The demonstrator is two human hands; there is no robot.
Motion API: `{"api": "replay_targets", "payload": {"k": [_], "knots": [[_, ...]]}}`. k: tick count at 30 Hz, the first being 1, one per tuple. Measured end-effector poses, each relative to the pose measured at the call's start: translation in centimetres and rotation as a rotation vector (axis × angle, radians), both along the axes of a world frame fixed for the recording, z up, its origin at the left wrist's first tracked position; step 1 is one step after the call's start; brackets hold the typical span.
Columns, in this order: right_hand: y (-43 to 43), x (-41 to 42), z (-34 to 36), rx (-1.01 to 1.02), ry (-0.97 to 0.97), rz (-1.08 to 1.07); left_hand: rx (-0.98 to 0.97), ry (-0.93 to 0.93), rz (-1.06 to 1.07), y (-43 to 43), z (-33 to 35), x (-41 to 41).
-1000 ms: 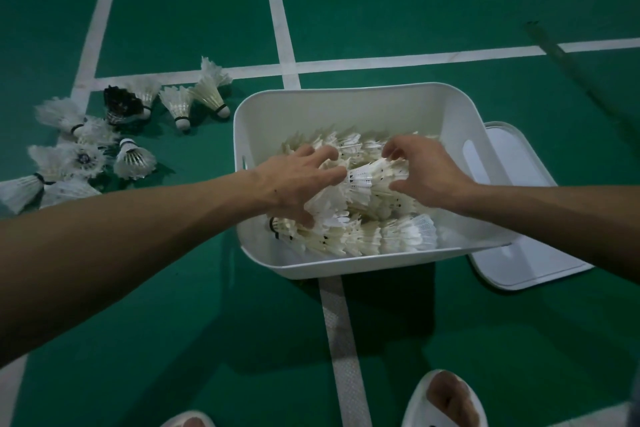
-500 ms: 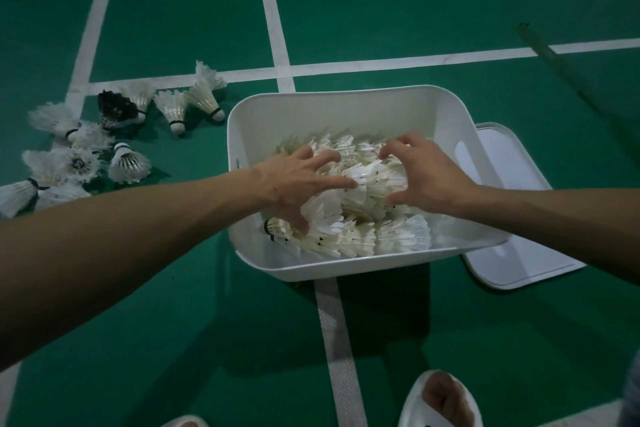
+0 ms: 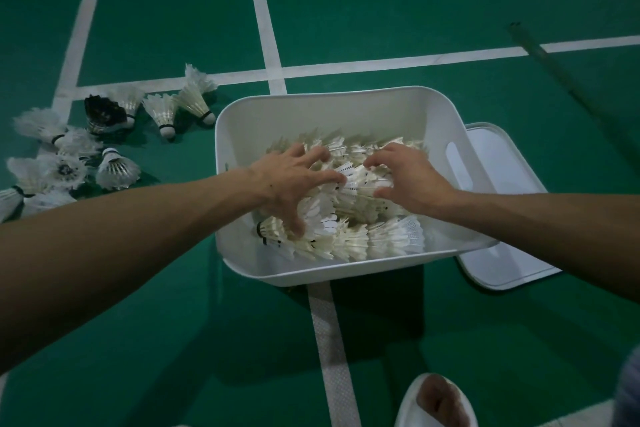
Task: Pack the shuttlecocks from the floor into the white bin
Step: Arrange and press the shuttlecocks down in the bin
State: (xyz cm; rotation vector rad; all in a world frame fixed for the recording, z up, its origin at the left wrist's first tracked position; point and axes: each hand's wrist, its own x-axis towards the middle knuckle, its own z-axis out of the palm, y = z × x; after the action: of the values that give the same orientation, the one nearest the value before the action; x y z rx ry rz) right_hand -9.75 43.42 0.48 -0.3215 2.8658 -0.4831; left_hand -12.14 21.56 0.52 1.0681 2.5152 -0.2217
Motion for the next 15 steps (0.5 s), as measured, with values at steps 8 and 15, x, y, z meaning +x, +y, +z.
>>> {"api": "replay_targets", "payload": {"k": [8, 15], "knots": [[0.4, 0.9, 2.2, 0.091, 0.003, 0.074, -0.026, -0.008, 0.011, -0.4, 0.6, 1.1], [-2.4, 1.6, 5.8, 0.229, 0.038, 0.202, 0.026, 0.017, 0.062, -1.6, 4.9, 1.7]]}}
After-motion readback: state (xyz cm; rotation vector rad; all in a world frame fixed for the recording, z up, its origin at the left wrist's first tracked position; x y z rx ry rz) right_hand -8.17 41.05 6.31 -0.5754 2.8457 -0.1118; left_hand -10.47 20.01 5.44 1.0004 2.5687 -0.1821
